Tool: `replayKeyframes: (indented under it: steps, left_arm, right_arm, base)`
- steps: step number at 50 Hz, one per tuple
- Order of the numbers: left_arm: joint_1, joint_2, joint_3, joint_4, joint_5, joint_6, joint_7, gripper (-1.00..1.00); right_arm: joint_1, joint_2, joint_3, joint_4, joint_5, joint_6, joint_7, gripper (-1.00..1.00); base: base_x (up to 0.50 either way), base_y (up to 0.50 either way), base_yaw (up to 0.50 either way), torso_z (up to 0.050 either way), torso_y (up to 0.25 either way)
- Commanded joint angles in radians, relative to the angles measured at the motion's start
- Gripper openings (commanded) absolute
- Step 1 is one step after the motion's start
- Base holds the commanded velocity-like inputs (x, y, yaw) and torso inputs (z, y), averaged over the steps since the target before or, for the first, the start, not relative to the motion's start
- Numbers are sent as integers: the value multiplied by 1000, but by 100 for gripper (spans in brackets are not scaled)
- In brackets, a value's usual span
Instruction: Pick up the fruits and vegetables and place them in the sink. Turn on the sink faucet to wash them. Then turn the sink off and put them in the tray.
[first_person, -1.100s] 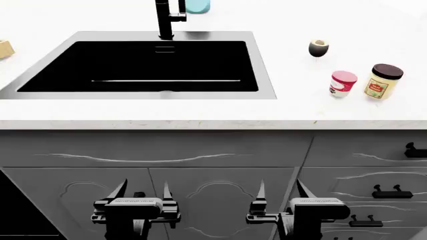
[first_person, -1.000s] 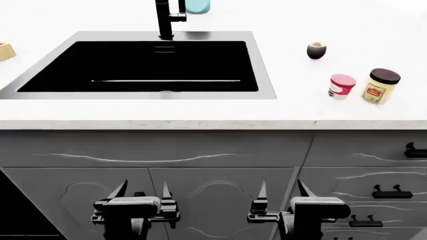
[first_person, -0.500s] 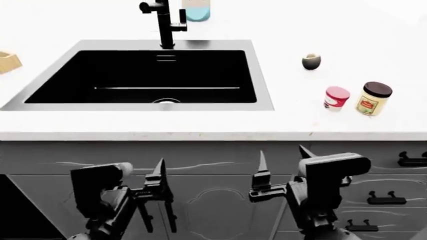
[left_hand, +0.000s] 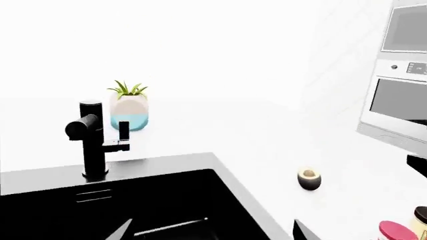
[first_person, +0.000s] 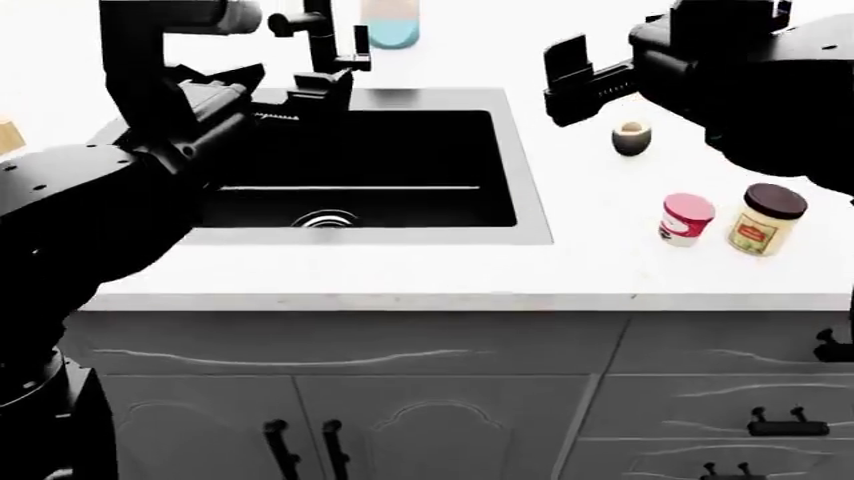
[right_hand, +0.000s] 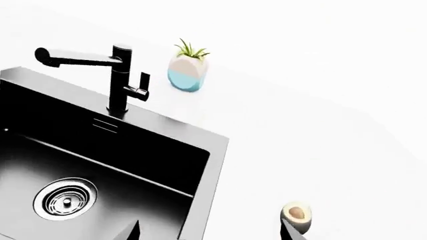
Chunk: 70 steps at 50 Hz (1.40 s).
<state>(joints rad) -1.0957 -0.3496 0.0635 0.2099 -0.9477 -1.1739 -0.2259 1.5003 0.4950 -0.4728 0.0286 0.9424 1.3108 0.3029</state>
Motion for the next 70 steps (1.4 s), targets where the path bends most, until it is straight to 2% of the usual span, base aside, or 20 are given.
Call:
replayKeyframes:
  steps: [1, 16, 22, 30, 34, 38, 41, 51, 55, 60, 64, 70]
  left_arm:
    - [-183, -31, 123, -136, 63, 33, 75, 100]
    - [-161, -16, 125, -59, 9, -19, 42, 100]
    - [-144, -10, 137, -49, -5, -23, 50, 100]
    - [-141, 10, 79, 13, -121, -118, -10, 100]
    - [-145, 8, 87, 7, -119, -110, -5, 100]
    - [-140, 8, 91, 5, -118, -99, -1, 100]
    - [-136, 7, 90, 4, -121, -95, -1, 100]
    - [-122, -7, 96, 7, -121, -87, -2, 100]
    - [-123, -8, 94, 14, -133, -94, -11, 100]
    - [-120, -12, 93, 19, -145, -101, -17, 100]
    - [-130, -20, 100, 48, -156, -105, -10, 100]
    - [-149, 1, 64, 58, -219, -151, -72, 100]
  right_arm:
    - [264, 34, -213, 325, 11, -60, -110, 100]
    - [226, -4, -337, 540, -83, -152, -257, 100]
    - [193, -13, -381, 603, -100, -128, -278, 100]
    - [118, 41, -334, 531, -41, -58, -209, 100]
    - [103, 50, -335, 518, -24, -29, -207, 100]
    - [75, 89, -301, 453, 26, 64, -137, 100]
    - [49, 104, -270, 456, 39, 73, -94, 100]
    - [112, 31, -402, 758, -110, -85, -263, 100]
    - [147, -31, -454, 921, -176, -170, -333, 100]
    - [201, -158, -503, 1253, -262, -343, -462, 100]
    - [184, -162, -411, 1280, -334, -341, -442, 100]
    - [149, -189, -256, 1280, -518, -330, -478, 100]
  base:
    - [500, -59, 0, 0, 0]
    - [500, -70, 0, 0, 0]
    - [500, -62, 0, 0, 0]
    - [500, -64, 0, 0, 2]
    - [500, -66, 0, 0, 0]
    - [375, -32, 0, 0, 0]
    - [0, 0, 0, 0, 4]
    - [0, 0, 0, 0, 0]
    - [0, 0, 0, 0, 0]
    - [0, 0, 0, 0, 0]
    - [0, 0, 0, 0, -167]
    - [0, 0, 0, 0, -107]
